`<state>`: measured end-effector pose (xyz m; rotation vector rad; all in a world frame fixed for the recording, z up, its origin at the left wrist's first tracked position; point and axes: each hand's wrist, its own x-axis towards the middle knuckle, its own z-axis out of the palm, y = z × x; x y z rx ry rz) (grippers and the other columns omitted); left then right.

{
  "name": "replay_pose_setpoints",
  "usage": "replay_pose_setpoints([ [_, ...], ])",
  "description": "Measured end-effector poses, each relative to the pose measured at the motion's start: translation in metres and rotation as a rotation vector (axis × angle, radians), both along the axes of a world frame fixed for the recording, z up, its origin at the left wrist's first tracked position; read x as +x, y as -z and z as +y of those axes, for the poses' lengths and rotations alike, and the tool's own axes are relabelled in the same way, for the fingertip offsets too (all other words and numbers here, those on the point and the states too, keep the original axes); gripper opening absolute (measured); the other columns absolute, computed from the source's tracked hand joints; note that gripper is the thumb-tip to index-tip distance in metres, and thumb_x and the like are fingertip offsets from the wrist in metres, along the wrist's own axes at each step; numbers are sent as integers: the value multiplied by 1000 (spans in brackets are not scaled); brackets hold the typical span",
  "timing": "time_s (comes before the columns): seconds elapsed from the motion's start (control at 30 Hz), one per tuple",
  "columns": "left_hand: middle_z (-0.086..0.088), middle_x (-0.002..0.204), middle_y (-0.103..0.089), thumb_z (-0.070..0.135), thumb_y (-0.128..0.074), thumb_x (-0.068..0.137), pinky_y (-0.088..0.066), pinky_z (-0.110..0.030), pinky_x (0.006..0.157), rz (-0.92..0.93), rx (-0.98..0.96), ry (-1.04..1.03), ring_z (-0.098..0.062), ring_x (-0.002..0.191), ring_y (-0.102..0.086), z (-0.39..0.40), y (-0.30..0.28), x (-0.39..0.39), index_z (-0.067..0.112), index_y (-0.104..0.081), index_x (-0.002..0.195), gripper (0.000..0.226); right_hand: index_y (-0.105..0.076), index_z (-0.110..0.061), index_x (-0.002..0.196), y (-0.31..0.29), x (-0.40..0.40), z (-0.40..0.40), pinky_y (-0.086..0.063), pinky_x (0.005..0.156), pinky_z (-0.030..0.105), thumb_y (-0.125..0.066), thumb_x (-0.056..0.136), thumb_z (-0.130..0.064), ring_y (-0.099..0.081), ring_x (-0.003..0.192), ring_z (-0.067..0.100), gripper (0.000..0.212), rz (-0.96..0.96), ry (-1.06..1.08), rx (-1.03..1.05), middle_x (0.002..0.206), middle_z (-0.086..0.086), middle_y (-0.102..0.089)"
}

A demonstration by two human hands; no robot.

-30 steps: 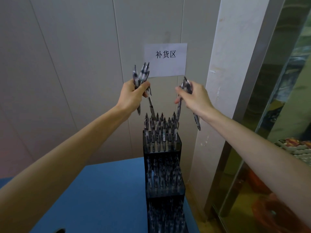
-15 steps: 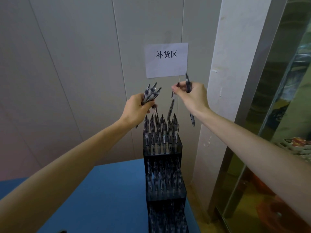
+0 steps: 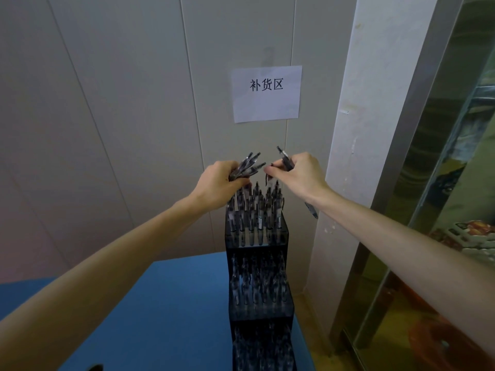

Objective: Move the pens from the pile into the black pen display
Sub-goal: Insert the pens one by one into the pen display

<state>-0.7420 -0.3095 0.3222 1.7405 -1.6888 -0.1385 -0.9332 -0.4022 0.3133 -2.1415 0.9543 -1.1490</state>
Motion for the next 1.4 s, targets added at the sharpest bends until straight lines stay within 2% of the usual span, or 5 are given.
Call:
replay_pose_setpoints([
  [0.33, -5, 66, -54, 27, -69, 96, -34, -31, 55, -109, 191, 52, -22, 60, -48, 2, -13, -4, 2, -66, 89, 27, -63, -7, 66, -3, 6, -1, -26, 39, 14, -60, 102, -30, -32, 31, 4, 43, 366, -38, 56, 47, -8, -42],
  [0.8, -2, 75, -66, 29, -46, 108, -50, -24, 63, 602, -73, 61, -10, 62, -58, 5, -32, 5, 6, -60, 97, 29, -64, -8, 106, -45, -13, -9, -43, 48, 23, -43, 109, -23, -66, 63, 17, 26, -184, -57, 221, 95, 10, -77],
  [1.0, -5, 78, -65, 45, -42, 107, -45, -24, 63, 539, -196, -65, -11, 65, -55, 2, -38, 17, 8, -67, 81, 52, -76, -18, 97, -55, 3, -12, -52, 81, 28, -51, 105, -42, -69, 85, 11, 35, -165, 0, 45, 90, 1, -76],
  [1.17, -2, 66, -49, 49, -48, 104, -40, -24, 54, 587, -184, -43, -11, 54, -43, 6, -32, 25, 13, -55, 80, 44, -78, -18, 97, -56, 11, -14, -37, 63, 30, -54, 102, -49, -44, 52, 10, 40, -175, 63, -46, 54, -6, -46],
  [1.4, -4, 75, -61, 44, -53, 103, -52, -22, 54, 635, -20, -33, -5, 57, -63, 8, -28, 31, 10, -60, 88, 38, -77, -19, 108, -49, 19, -3, -54, 89, 40, -70, 95, -33, -70, 91, 23, 20, -249, -46, -88, 98, 2, -77],
])
